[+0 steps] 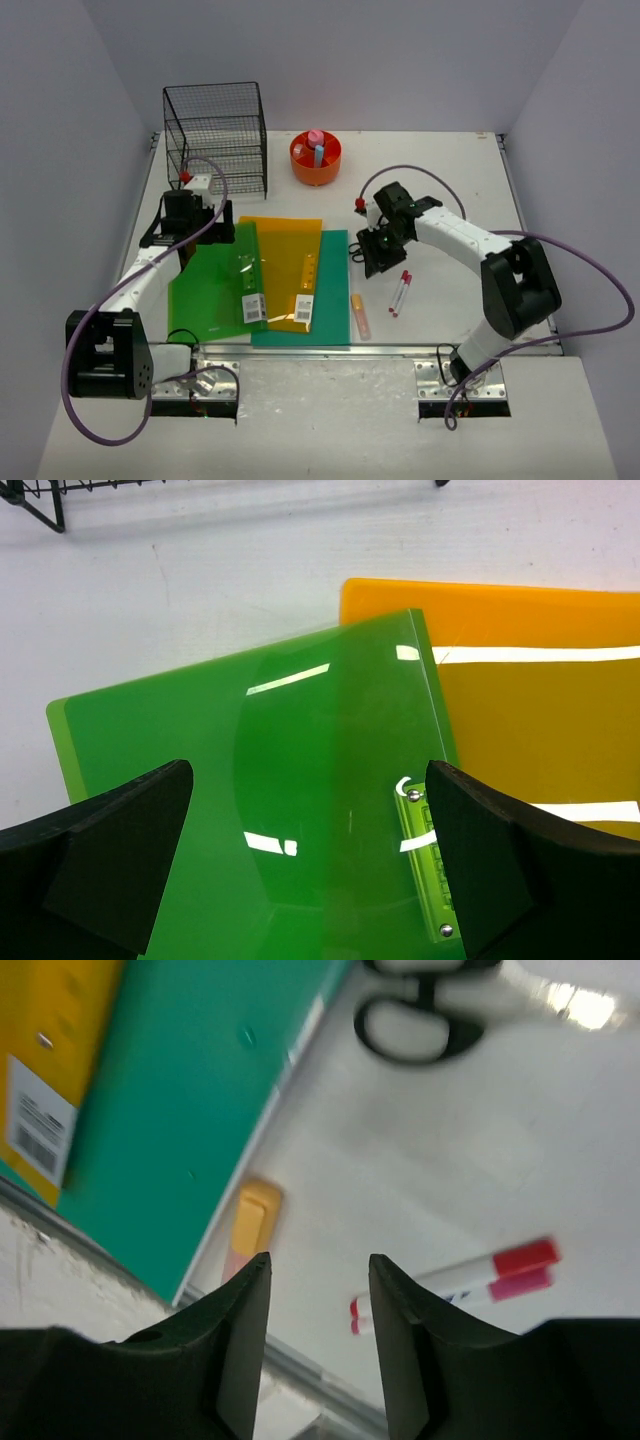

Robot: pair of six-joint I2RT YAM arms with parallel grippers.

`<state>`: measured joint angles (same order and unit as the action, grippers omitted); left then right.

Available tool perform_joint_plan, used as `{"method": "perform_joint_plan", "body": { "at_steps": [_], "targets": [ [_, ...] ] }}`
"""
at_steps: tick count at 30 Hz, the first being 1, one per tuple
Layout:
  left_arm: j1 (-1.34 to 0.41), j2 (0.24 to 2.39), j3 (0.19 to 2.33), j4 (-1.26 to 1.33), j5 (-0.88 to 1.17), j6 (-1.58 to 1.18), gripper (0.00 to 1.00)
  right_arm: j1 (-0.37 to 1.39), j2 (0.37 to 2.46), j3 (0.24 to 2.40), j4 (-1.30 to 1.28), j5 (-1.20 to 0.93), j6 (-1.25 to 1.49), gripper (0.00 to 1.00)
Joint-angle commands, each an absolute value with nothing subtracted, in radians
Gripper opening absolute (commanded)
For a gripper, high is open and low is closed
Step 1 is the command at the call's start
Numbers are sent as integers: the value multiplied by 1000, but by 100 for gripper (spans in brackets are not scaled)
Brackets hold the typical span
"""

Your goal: Organize the desk

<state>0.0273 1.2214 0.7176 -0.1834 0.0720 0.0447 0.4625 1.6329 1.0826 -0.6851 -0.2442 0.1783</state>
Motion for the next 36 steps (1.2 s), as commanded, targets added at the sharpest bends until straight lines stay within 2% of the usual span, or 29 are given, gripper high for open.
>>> {"method": "perform_joint_plan", "body": {
  "at_steps": [1, 4, 7, 10, 15, 20, 29, 33, 35, 36],
  "targets": [
    [35, 1226, 773, -158, 37, 35, 100, 498, 1586, 1045, -759, -258, 287, 50],
    [35, 1216, 770, -169, 23, 28, 100, 555, 1578, 999, -733, -258, 326, 59],
    [35, 1190, 746, -173, 21, 14, 100, 624, 1575, 965, -710, -233, 353, 61],
    [35, 1173, 734, -190, 29, 11, 100, 678, 1580, 947, -686, -182, 360, 60],
    [37, 1137, 714, -205, -8, 10, 100, 724, 1630, 970, -669, -65, 372, 52],
    [35, 1112, 698, -218, -31, -24, 100, 724, 1704, 1029, -666, 16, 391, 51],
    [37, 1091, 686, -213, -46, -43, 100, 724, 1799, 1097, -678, 6, 422, 54],
    [37, 1088, 679, -206, -56, -46, 100, 724, 1828, 1101, -678, 6, 422, 47],
    [37, 1088, 678, -202, -57, -46, 100, 719, 1850, 1098, -678, 6, 419, 38],
    [37, 1088, 678, -202, -59, -46, 100, 713, 1860, 1095, -677, 2, 420, 36]
  ]
}}
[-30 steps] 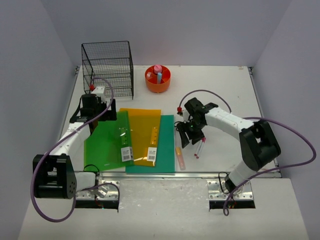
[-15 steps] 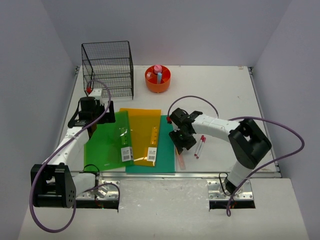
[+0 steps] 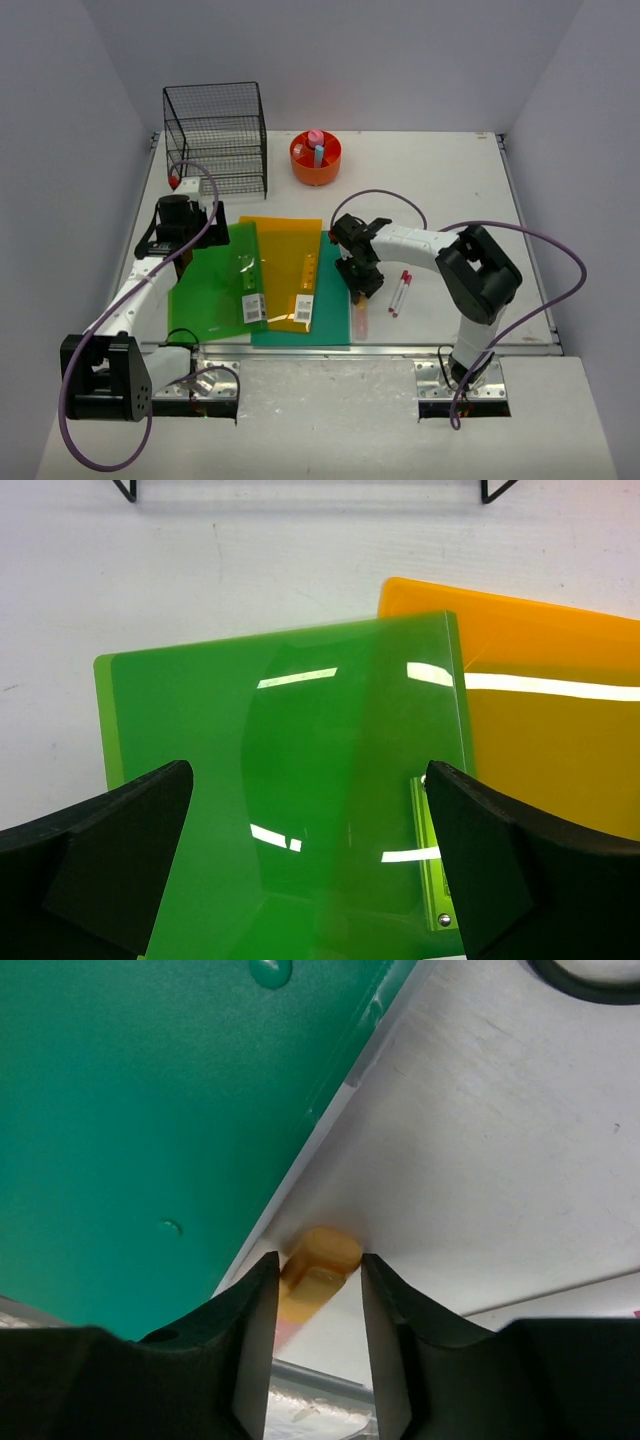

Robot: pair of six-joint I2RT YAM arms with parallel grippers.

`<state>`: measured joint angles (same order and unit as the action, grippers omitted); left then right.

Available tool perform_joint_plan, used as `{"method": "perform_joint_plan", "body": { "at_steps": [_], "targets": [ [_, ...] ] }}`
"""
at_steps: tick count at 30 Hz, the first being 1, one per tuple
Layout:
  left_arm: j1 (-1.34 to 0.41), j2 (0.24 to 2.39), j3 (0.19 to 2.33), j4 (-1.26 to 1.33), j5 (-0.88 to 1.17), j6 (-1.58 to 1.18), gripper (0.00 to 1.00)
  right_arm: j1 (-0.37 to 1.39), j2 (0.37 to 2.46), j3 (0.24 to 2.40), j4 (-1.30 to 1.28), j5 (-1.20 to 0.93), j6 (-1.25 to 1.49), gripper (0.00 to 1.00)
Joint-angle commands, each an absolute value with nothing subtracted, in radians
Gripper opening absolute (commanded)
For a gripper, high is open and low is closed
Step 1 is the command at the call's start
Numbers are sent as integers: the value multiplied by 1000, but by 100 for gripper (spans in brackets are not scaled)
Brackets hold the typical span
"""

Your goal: Organize the desk

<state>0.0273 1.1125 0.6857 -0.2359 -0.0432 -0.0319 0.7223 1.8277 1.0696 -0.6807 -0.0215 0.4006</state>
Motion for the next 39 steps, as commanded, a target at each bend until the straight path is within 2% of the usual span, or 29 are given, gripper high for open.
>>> {"method": "perform_joint_plan", "body": {
  "at_steps": [1, 3, 4, 6, 9, 10, 12, 14, 20, 24, 27, 30, 39],
  "targets": [
    [38, 1090, 678, -202, -61, -45, 100, 694, 1870, 1087, -678, -19, 428, 31],
    [37, 1091, 680, -202, -66, -43, 100, 665, 1878, 1067, -676, -47, 437, 21],
    [38, 1092, 680, -203, -68, -42, 100, 649, 1880, 1061, -680, -59, 440, 21],
    [37, 1091, 681, -204, -71, -41, 100, 615, 1876, 1041, -698, -91, 443, 22],
    [37, 1095, 675, -197, -66, -41, 100, 590, 1852, 1014, -708, -116, 439, 31],
    [38, 1096, 674, -194, -65, -42, 100, 587, 1845, 1006, -708, -119, 439, 30],
    [37, 1100, 672, -191, -62, -46, 100, 585, 1826, 999, -703, -124, 426, 19],
    [38, 1101, 676, -194, -60, -47, 100, 584, 1815, 1021, -698, -115, 399, 2],
    [37, 1100, 719, -208, -36, -56, 100, 541, 1759, 1260, -636, -88, 308, 0],
    [37, 1102, 758, -213, 40, -60, 100, 513, 1697, 1349, -436, -50, 230, 0],
    [38, 1115, 796, -222, 105, -64, 100, 502, 1656, 1338, -183, -23, 148, 0],
    [38, 1123, 813, -222, 142, -72, 100, 502, 1649, 1272, 213, -2, 63, 0],
    [39, 1218, 893, -240, 120, -68, 100, 491, 1939, 1448, 560, 63, 19, 0]
  ]
}}
